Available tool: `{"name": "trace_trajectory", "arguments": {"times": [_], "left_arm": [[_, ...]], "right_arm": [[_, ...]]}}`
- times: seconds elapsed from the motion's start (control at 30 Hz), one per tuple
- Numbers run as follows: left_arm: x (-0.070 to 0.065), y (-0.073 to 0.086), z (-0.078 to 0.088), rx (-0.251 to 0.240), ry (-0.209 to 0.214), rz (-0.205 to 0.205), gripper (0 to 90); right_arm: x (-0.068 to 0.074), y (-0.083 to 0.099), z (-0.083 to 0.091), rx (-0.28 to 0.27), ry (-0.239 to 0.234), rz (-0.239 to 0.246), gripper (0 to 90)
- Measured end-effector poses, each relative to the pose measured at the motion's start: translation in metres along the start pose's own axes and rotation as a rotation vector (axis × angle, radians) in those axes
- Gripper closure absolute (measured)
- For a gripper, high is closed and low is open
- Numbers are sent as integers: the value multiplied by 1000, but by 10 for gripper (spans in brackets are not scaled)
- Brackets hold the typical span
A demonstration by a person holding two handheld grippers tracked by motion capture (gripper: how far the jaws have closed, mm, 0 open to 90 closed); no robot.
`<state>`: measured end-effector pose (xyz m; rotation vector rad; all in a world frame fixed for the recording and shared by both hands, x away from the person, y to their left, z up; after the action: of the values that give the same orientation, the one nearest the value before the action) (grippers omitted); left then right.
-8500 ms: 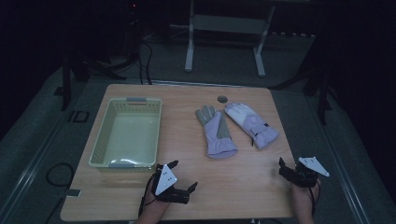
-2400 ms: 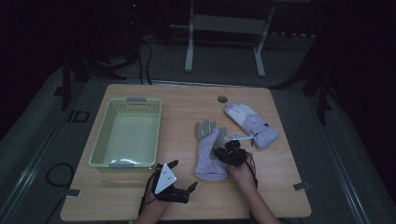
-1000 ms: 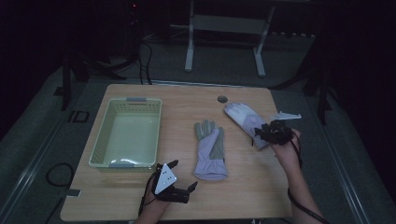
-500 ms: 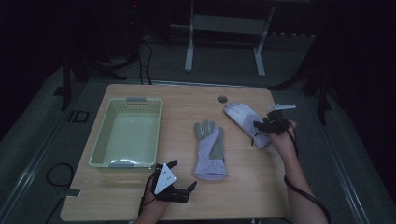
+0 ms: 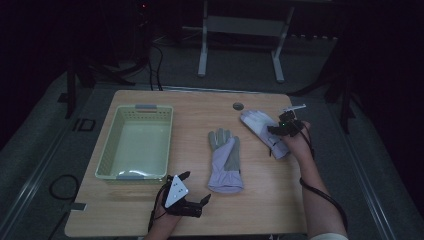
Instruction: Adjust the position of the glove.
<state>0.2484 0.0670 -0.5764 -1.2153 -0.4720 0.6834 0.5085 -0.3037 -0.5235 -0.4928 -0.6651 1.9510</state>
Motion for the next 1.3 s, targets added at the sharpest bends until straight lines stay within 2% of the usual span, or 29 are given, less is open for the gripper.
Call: {"name": "trace_trajectory", "arguments": {"times": [0.1,0.13,0.17,0.23,0.27,0.33,0.37,0.5,0.53,0.57,0.6,0.63,0.7,0.77,0.8,0.83,0.93,0.97,1.0,1.1,1.13,1.17,1.2,1.3], "left_arm": [[1,0,0,0,1,10,0],[2,0,0,1,5,23,0],[3,0,0,0,10,33,0],[5,0,0,-4,14,52,0],[5,0,0,-3,13,51,0],[4,0,0,-1,13,39,0],[3,0,0,0,12,33,0],[4,0,0,0,14,39,0],[4,0,0,0,14,40,0],[4,0,0,0,14,41,0],[4,0,0,0,14,41,0],[4,0,0,0,13,40,0],[4,0,0,2,12,40,0],[4,0,0,1,13,43,0],[4,0,0,1,12,44,0],[4,0,0,1,11,45,0],[4,0,0,2,10,43,0],[4,0,0,2,9,38,0],[3,0,0,2,9,35,0],[2,0,0,2,7,19,0],[3,0,0,3,8,30,0],[3,0,0,1,9,38,0],[4,0,0,0,10,47,0],[3,0,0,2,3,35,0]], "right_arm": [[-1,5,-12,26,-14,-9,426],[-1,6,-14,32,-22,-20,460],[-2,10,-17,20,-55,-59,567],[-2,11,-18,10,-65,-64,600],[0,13,-19,4,-64,-53,627],[2,13,-19,7,-63,-59,644],[2,13,-18,9,-63,-64,681],[5,13,-10,-2,-77,-118,745],[5,13,-10,-2,-77,-118,745],[7,14,-2,-4,-79,-139,763],[7,14,-2,-4,-79,-139,763],[7,15,8,-8,-81,-164,768],[8,15,14,-15,-76,-174,771],[9,15,27,-36,-64,-178,772],[10,16,41,-58,-60,-192,777],[10,16,41,-58,-60,-192,777],[13,19,61,-75,-41,-220,779],[17,23,73,-76,-11,-225,781],[17,23,73,-76,-11,-225,781],[21,34,89,-80,17,-238,782],[22,39,94,-93,18,-257,782],[25,44,100,-101,12,-248,782],[27,54,108,-129,20,-270,782],[29,64,116,-142,22,-296,783]]}}
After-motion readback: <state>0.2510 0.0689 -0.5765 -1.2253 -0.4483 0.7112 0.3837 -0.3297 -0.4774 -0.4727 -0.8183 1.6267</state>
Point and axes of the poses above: each handheld gripper's, and its own axes: z roughly backward along the jaws, y roughly out of its underside, x roughly to its left, the point moved 2 cm from there along -z, roughly forward along the jaws
